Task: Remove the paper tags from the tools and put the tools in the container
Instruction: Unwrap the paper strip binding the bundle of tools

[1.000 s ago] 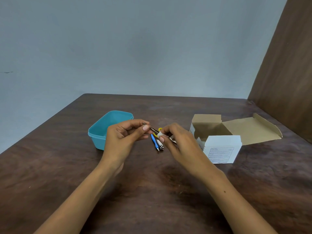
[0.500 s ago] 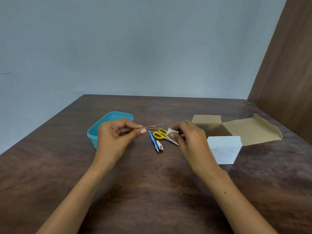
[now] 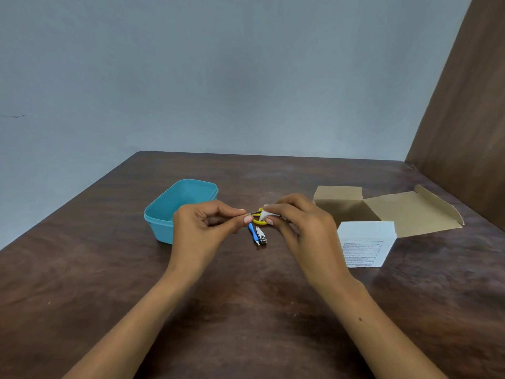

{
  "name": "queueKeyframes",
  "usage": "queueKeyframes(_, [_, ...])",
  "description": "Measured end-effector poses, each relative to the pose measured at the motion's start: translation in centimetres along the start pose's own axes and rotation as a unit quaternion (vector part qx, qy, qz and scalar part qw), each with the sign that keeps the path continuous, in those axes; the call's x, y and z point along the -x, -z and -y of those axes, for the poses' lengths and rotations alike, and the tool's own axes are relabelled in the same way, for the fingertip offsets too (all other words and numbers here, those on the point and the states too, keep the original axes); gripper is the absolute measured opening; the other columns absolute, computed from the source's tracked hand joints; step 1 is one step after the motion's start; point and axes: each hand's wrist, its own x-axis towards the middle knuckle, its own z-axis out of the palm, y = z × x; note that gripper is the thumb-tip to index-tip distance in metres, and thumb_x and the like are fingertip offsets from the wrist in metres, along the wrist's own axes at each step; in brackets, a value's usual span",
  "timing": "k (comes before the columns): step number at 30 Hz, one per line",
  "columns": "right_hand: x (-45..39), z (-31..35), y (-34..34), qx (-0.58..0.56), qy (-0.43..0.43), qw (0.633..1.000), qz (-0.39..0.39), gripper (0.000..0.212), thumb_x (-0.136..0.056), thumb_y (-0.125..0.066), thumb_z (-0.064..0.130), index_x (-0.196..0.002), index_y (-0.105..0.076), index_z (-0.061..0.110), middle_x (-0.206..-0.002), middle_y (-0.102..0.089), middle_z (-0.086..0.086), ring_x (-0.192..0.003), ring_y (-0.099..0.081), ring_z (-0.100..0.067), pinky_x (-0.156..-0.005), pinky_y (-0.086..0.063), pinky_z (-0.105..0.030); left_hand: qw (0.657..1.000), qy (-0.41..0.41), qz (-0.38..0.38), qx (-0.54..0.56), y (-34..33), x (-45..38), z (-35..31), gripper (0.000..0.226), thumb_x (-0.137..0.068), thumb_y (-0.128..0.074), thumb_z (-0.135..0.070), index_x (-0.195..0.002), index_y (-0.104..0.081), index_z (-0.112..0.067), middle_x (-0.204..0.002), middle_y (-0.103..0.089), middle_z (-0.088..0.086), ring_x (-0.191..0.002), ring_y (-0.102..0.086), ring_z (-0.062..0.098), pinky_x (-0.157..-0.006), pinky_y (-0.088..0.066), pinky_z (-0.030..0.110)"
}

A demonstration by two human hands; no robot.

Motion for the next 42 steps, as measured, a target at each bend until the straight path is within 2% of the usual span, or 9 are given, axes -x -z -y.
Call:
queueKeyframes(5, [0.0,0.2,0.2,0.023,0.012,1.0,-0.017,0.018,-0.083,-0.067,0.019,-0.1,-0.074,0.017,-0.094,-0.068,0.001,-0.08,-0.063,-0.014,-0.064,-0.045,-0.017,1.0,0.004,-0.002,0.014,-0.1,0.1,0.0,0.012,-0.067,-0.079,-0.006,-0.077,-0.075,-0.012,-0.075,-0.075,-0.005,-0.068,-0.072,0.01,-0.063,-0.055,0.016])
queueKeyframes(11, [0.2,0.3,0.0,0.036,0.003,0.999,-0.022,0.021,-0.079,-0.073,0.016,-0.099,-0.075,0.023,-0.092,-0.064,0.001,-0.08,-0.059,-0.013,-0.06,-0.039,-0.018,0.999,0.006,0.005,0.032,-0.2,0.2,-0.1,0.012,-0.068,-0.078,-0.004,-0.076,-0.074,-0.013,-0.071,-0.075,-0.008,-0.069,-0.072,0.009,-0.059,-0.054,0.015])
queueKeyframes(14, [0.1,0.4,0.2,0.019,0.0,1.0,-0.006,0.013,-0.08,-0.074,0.013,-0.092,-0.072,0.018,-0.089,-0.068,0.003,-0.082,-0.062,-0.016,-0.061,-0.048,-0.027,0.999,0.006,0.012,0.034,-0.3,0.3,0.0,0.013,-0.069,-0.077,-0.003,-0.076,-0.074,-0.012,-0.072,-0.075,-0.007,-0.069,-0.072,0.009,-0.059,-0.054,0.015])
queueKeyframes(20, [0.1,0.8,0.1,0.039,0.015,0.999,-0.005,0.006,-0.079,-0.073,0.015,-0.083,-0.069,0.018,-0.087,-0.066,0.003,-0.082,-0.059,-0.017,-0.056,-0.048,-0.031,0.999,0.006,0.019,0.044,-0.3,0.3,0.1,0.011,-0.068,-0.077,-0.005,-0.078,-0.074,-0.007,-0.075,-0.075,0.0,-0.07,-0.072,0.012,-0.059,-0.055,0.017])
queueKeyframes(24, [0.0,1.0,-0.3,0.065,0.003,0.998,-0.006,0.011,-0.076,-0.077,0.014,-0.081,-0.067,0.016,-0.087,-0.061,0.0,-0.081,-0.056,-0.019,-0.05,-0.04,-0.025,0.999,0.008,0.026,0.042,-0.3,0.3,0.2,0.011,-0.068,-0.077,-0.006,-0.078,-0.074,-0.01,-0.075,-0.075,0.0,-0.071,-0.073,0.014,-0.059,-0.056,0.019])
queueKeyframes(27, [0.0,0.5,-0.6,0.083,0.004,0.997,-0.006,0.009,-0.076,-0.074,0.015,-0.08,-0.066,0.014,-0.085,-0.061,-0.004,-0.076,-0.055,-0.022,-0.058,-0.035,-0.025,0.999,0.012,0.021,0.047,-0.3,0.2,0.2,0.01,-0.068,-0.077,-0.004,-0.077,-0.074,-0.008,-0.075,-0.075,-0.001,-0.07,-0.073,0.012,-0.059,-0.055,0.017])
queueKeyframes(32, [-0.1,-0.4,-0.6,0.101,-0.001,0.995,-0.008,0.005,-0.077,-0.069,0.016,-0.079,-0.066,0.013,-0.085,-0.059,-0.006,-0.074,-0.055,-0.025,-0.064,-0.037,-0.029,0.998,0.008,0.011,0.058,-0.1,0.1,0.2,0.01,-0.069,-0.077,-0.001,-0.075,-0.074,-0.008,-0.073,-0.075,-0.001,-0.069,-0.072,0.011,-0.058,-0.054,0.017])
queueKeyframes(37, [0.0,0.2,-0.9,0.061,0.004,0.998,-0.01,0.004,-0.079,-0.065,0.016,-0.082,-0.066,0.014,-0.09,-0.059,-0.003,-0.084,-0.046,-0.015,-0.07,-0.032,-0.028,0.998,0.014,0.015,0.068,-0.3,0.1,0.1,0.011,-0.068,-0.077,0.001,-0.074,-0.073,-0.007,-0.072,-0.075,-0.004,-0.069,-0.072,0.01,-0.058,-0.055,0.017])
queueKeyframes(42, [0.1,0.7,-1.0,0.063,-0.012,0.998,-0.022,0.006,-0.081,-0.064,0.019,-0.082,-0.066,0.014,-0.087,-0.059,-0.001,-0.083,-0.049,-0.016,-0.072,-0.033,-0.029,0.997,0.017,0.017,0.075,-0.4,0.1,-0.1,0.011,-0.068,-0.075,0.001,-0.075,-0.073,-0.007,-0.071,-0.075,-0.007,-0.069,-0.072,0.009,-0.058,-0.055,0.016])
